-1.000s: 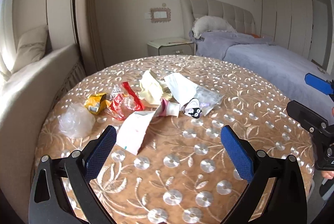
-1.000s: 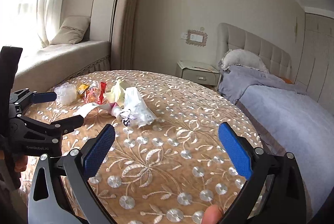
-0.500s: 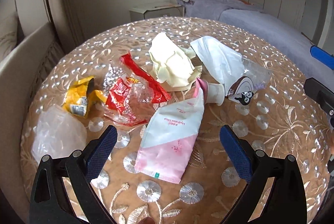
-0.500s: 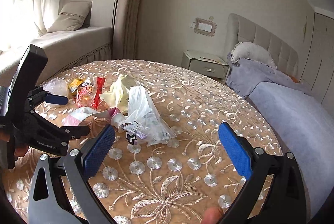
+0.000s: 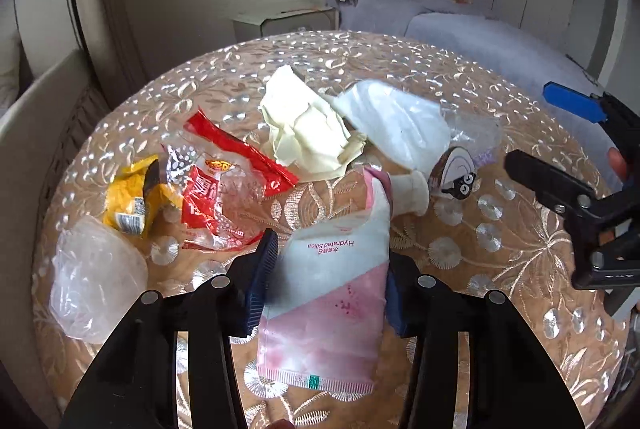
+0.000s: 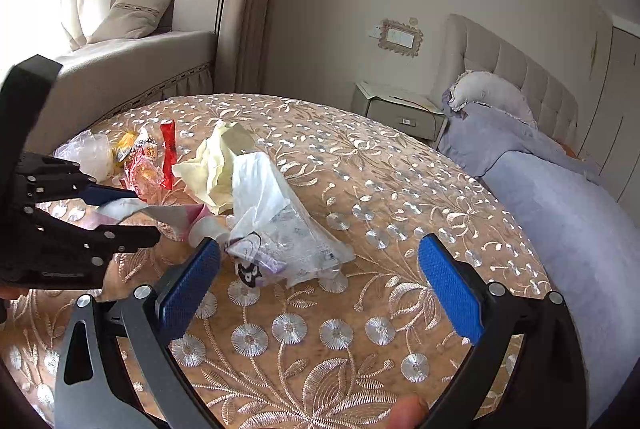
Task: Collect trash
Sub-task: 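Grasp the pink-and-white tissue packet with the left tool while the right tool grasps the clear plastic bag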
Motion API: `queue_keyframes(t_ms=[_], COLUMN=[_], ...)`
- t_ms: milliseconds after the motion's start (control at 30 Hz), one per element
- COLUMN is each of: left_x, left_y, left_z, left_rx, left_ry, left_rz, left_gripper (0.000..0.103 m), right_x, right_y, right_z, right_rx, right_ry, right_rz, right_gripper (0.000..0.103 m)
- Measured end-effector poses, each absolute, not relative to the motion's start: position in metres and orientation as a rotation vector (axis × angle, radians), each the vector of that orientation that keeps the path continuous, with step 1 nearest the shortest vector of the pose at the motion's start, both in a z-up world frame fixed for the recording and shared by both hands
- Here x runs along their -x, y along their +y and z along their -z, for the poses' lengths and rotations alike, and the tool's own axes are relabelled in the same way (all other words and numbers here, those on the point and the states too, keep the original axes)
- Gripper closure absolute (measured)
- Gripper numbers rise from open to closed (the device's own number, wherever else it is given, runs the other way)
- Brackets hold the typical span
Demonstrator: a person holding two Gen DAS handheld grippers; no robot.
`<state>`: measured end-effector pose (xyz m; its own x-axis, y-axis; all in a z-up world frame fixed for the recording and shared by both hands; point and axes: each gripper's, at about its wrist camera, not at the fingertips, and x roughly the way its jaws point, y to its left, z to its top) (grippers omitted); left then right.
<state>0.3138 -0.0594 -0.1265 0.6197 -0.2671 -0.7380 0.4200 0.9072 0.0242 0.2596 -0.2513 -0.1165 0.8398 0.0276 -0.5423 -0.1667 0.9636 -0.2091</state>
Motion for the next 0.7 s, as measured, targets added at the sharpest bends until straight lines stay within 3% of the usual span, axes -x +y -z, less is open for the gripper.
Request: queue_keyframes(t_ms=[200, 233, 267, 367, 400, 467, 567, 700], left_x=[-0.296, -0.294, -0.294, -0.293, -0.291, -0.287, -0.278, -0.269], left_y=[-0.055, -0.054, -0.053, -0.047, -0.045, -0.044, -0.045, -0.045], left_z=[0.112, 0.110, 0.109, 0.105, 0.104, 0.103, 0.101, 0.095], left_rx=[-0.208, -0.217, -0.216, -0.168, -0.157, -0.142, -0.141, -0.132], left_ry=[0.759, 0.751, 0.753, 0.756, 0.751, 0.751, 0.741, 0.730], left_rz=[0.371, 0.368, 0.364, 0.390, 0.394, 0.407, 0.411, 0.412], left_gripper=[0.060, 0.078, 0.085, 0.085, 0.085, 0.085, 0.085, 0.085], right_x=[-0.284, -0.288, -0.292, -0.304, -0.306, -0.307, -0.302, -0.289], right_y=[-0.246, -0.247, -0.247, -0.249, -0.250, -0.250, -0.245, -0.249], right_z=[0.129, 0.131, 0.133, 0.141, 0.145, 0.150, 0.150, 0.139], right_rx=[0.271, 0.266, 0.257, 0.223, 0.217, 0.212, 0.220, 0.197], right_ry=[0.636, 0.652, 0.666, 0.716, 0.732, 0.762, 0.766, 0.731], right_rz=[-0.132, -0.137, -0.141, -0.155, -0.160, -0.190, -0.220, -0.205], right_gripper=[0.004, 0.004, 0.004, 0.006, 0.010, 0.044, 0.060, 0.069])
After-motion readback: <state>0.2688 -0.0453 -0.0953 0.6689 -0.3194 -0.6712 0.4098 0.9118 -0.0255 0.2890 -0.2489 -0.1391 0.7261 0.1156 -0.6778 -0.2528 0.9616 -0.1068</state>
